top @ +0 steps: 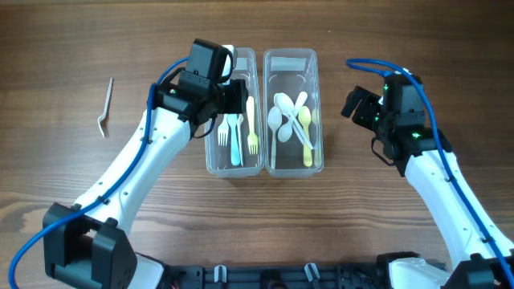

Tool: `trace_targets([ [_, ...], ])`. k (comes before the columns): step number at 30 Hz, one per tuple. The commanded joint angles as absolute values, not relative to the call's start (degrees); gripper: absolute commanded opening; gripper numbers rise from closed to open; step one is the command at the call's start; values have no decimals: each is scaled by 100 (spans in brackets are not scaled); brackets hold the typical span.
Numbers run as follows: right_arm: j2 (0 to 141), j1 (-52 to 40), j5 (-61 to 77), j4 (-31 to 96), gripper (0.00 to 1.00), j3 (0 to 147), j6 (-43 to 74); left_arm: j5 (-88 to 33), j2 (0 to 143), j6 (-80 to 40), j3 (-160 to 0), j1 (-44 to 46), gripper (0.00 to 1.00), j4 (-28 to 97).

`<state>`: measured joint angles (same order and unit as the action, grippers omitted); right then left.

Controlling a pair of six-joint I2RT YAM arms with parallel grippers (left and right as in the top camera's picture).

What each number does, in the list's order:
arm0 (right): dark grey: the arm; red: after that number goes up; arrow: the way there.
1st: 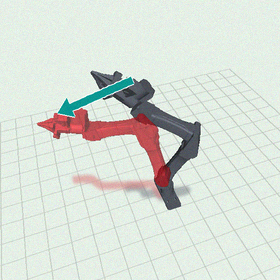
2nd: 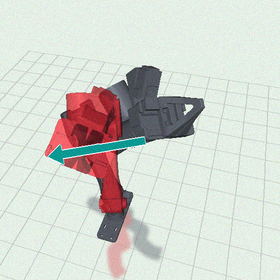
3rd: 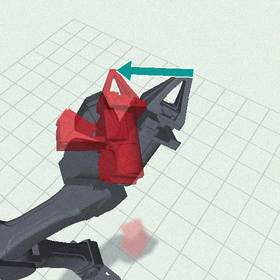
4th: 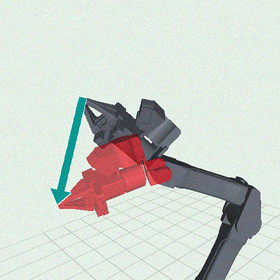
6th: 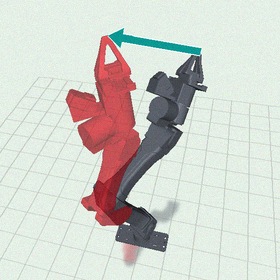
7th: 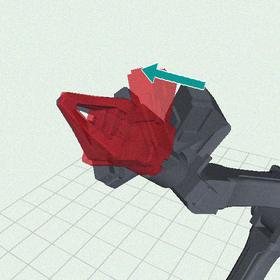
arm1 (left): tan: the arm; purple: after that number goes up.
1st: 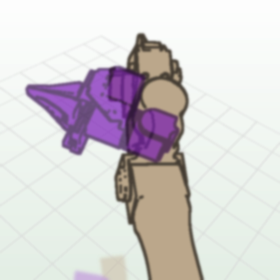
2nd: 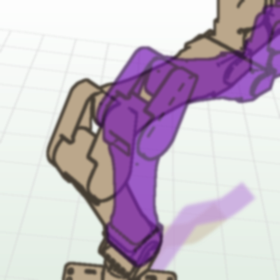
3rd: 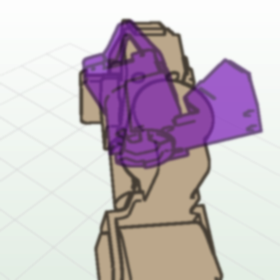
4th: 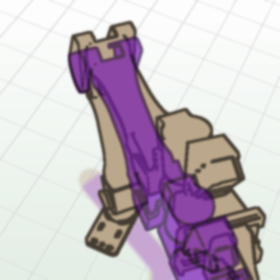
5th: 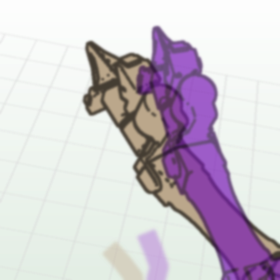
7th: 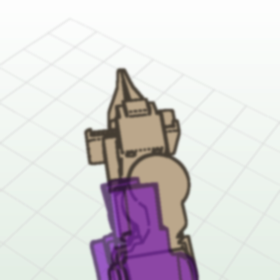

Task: Pack container
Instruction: 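Move the left gripper back to the last white fork on the table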

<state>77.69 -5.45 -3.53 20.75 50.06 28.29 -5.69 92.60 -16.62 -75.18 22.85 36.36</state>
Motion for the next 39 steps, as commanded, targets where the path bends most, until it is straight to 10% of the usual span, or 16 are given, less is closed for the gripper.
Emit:
trace_targets([
  [1, 7787, -550, -471, 2060, 100, 5004, 2860, 716, 9279, -1671, -7483, 2043, 71, 3583],
  [13, 7787, -550, -473, 2060, 100, 5004, 2860, 2764, 9282, 576, -7485, 563, 80, 3225],
  [24, 7787, -550, -471, 2060, 100, 5004, 2862, 884, 10020, 681, -7483, -1734, 75, 3221],
  [39, 7787, -550, -471, 2060, 100, 5004, 2860, 187, 11544, 760, -7483, -2112, 82, 3006],
])
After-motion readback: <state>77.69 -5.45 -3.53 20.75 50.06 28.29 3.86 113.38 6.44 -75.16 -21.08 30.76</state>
